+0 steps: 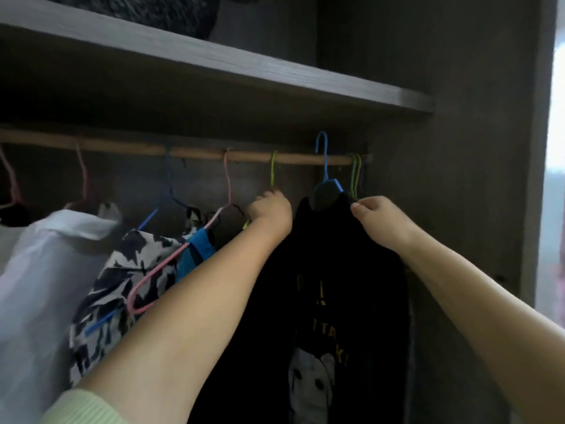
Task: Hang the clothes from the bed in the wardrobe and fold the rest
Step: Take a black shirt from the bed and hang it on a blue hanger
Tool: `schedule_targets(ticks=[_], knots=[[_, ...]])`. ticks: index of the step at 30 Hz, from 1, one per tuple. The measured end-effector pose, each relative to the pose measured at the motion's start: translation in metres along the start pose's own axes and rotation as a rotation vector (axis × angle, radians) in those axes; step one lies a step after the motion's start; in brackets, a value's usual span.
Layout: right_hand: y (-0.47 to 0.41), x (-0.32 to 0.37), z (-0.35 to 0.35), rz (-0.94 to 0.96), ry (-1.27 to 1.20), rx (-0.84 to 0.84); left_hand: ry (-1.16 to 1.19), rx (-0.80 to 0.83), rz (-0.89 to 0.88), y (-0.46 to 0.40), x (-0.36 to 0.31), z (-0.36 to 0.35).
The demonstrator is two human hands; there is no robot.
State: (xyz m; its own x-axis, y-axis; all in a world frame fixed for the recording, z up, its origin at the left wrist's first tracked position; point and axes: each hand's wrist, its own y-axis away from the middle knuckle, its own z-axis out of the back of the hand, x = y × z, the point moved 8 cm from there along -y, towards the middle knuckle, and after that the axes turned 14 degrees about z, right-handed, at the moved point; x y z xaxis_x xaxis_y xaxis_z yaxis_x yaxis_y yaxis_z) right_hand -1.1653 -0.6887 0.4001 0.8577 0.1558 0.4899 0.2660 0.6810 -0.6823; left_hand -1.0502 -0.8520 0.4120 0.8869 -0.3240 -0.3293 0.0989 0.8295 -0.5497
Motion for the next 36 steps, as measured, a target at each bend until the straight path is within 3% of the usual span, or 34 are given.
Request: schedule_targets(ticks=[4,8,13,20,25,31,36], knots=[[-0.030,0.001,-0.040,0.003,0.024,0.141,-0.143,0.008,-0.117,-0.004,0.008,0.010],[-0.022,0.006,-0.088,0.028,0.037,0.307,-0.184,-0.009,-0.123,-0.004,0.023,0.017],[-0.010,0.061,-0.122,0.210,0.096,0.192,-0.254,-0.026,-0.049,-0.008,0.064,0.034],[-0.012,0.101,-0.165,0.165,-0.124,0.211,-0.399,-0.005,0.066,-0.007,0.129,0.065],[-0.006,0.078,-0.155,0.150,-0.143,0.162,-0.476,0.016,0.034,0.001,0.137,0.061],[-0.001,0.064,-0.141,0.178,-0.101,0.341,-0.567,-0.143,-0.026,0.016,0.113,0.070],[-0.002,0.048,-0.074,0.216,0.098,0.090,-0.382,-0.319,-0.305,0.059,0.040,0.095]])
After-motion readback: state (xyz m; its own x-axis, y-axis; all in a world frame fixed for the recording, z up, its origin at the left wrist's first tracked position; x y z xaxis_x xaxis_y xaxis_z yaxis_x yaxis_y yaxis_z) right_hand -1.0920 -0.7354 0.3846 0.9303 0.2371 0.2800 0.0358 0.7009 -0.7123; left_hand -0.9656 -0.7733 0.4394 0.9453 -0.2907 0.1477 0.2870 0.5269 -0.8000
